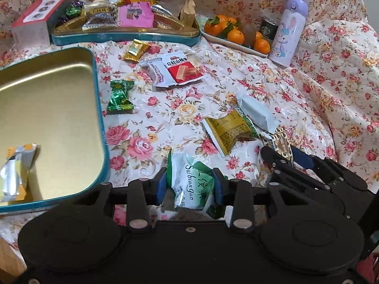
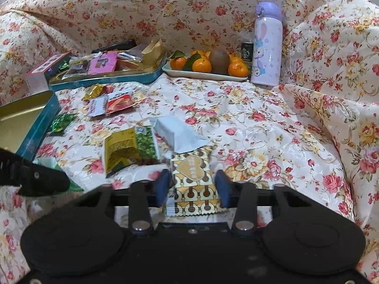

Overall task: Organize snacks
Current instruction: 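Grasp the brown heart-pattern packet with right gripper while left lifts green packet, then carry the green packet and heart-pattern packet over the gold tin tray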

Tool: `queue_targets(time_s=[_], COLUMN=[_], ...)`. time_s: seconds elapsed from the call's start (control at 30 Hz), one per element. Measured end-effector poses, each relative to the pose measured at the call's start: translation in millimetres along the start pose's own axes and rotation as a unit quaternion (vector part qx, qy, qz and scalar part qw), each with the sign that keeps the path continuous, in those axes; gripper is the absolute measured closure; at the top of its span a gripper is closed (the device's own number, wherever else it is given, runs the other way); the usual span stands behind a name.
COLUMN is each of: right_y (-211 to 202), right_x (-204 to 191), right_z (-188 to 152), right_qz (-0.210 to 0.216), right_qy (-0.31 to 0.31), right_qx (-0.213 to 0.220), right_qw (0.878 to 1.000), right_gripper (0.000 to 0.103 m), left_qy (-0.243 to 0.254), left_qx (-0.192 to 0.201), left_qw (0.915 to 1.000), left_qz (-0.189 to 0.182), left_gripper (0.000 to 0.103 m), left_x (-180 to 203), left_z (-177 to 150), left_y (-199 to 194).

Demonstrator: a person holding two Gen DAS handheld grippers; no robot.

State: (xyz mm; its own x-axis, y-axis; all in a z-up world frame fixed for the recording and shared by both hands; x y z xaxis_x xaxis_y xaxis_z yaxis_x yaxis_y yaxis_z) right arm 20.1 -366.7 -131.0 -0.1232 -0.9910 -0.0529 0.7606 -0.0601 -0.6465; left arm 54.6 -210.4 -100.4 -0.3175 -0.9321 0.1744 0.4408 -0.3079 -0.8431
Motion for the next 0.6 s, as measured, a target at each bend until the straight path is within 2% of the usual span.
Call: queue_targets(time_s=[0.17,0.37,0.6], right_y=[-9.9,-29.9,-51.5], right_x=[-4.3,-11.0,-47.2], right_z=[-1.5,0.7,9.0], right_qz=[-0.012,0.007,0.032], right_qy=[0.017,0.066,0.06], right_qx=[-0.002,0.007,0.019], right_qw=[1.0,0.998,0.998], right_gripper=[0.069,0.069,0.069], left_qy=[0.004,-0.015,-0.042], left_qx=[0.021,0.039,0.065], left_qw=[0.9998,0.9991,0.9966], left_qz=[0.004,0.008,0.028], left_gripper=[0.056,0.056,0.056], left_x=[-9.9,-36.8,-84.0], left_z=[-1.6,-3.9,-4.8], left_y=[-18.0,-40.0,-68.1])
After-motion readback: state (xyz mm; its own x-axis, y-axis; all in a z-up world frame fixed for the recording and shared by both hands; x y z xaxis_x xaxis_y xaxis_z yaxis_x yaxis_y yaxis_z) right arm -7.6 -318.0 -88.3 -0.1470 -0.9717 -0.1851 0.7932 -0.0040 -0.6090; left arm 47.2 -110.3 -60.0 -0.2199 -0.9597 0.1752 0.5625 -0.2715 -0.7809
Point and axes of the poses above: each gripper's, at about its wrist camera, not at the fingertips, and y roughly the way its jaws point, x to its right, z to its top, the point moved 7 cm from there along y, roughly the way its jaws point, and after that the axes turned 6 degrees about z, right-handed, at the moved point
